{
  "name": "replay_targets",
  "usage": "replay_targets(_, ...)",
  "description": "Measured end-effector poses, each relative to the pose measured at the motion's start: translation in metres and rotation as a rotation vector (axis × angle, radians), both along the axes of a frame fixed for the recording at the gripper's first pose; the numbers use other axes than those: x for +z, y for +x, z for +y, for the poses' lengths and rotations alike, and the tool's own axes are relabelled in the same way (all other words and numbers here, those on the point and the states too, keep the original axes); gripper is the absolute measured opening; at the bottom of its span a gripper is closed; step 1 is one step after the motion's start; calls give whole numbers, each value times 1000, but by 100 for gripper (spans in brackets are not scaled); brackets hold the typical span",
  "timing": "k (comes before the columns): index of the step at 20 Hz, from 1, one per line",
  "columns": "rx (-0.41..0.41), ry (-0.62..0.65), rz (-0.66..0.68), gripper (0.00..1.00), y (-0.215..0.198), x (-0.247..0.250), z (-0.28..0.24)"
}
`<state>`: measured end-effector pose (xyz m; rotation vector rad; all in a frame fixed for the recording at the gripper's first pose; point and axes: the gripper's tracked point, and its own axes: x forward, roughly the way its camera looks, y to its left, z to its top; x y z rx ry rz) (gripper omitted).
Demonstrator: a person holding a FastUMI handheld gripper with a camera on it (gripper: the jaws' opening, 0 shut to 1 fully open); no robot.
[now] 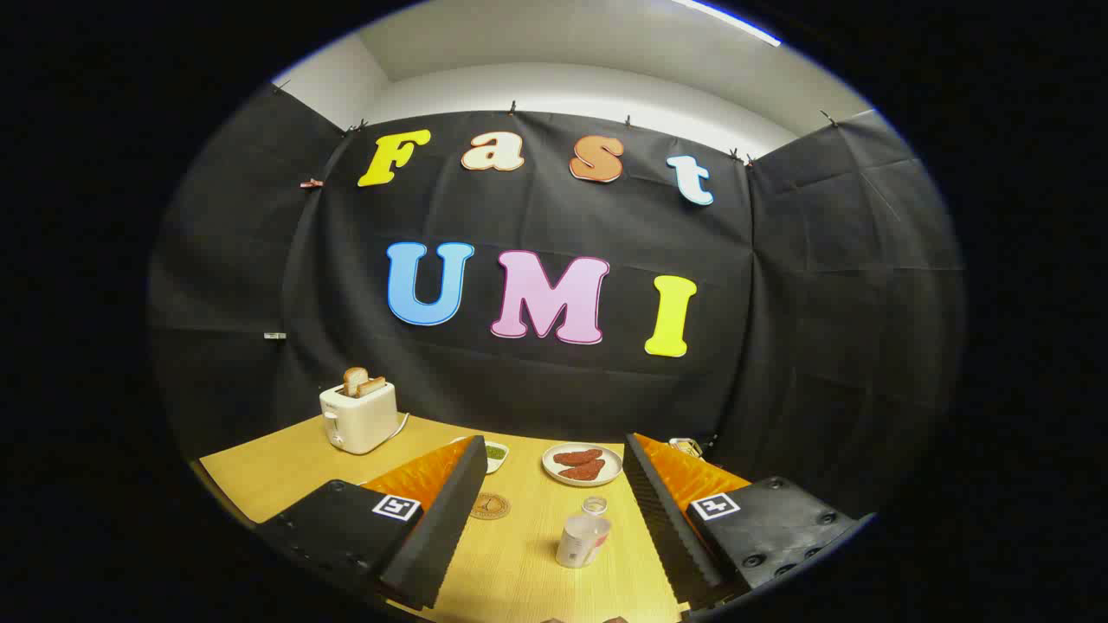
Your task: Take the bottle from table, then pour the juice into the cup, finally place the bottle on the coaster
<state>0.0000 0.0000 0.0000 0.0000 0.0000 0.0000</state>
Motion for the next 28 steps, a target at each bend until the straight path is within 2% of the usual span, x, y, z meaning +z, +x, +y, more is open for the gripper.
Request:
replay_targets(12,55,6,11,97,15,-12,-11)
replay_targets(15,78,20,23,97,20,-22,-19)
replay_targets(22,75,70,65,97,26,-60,-47)
replay_targets(28,102,57,99,97,36,-81,-53)
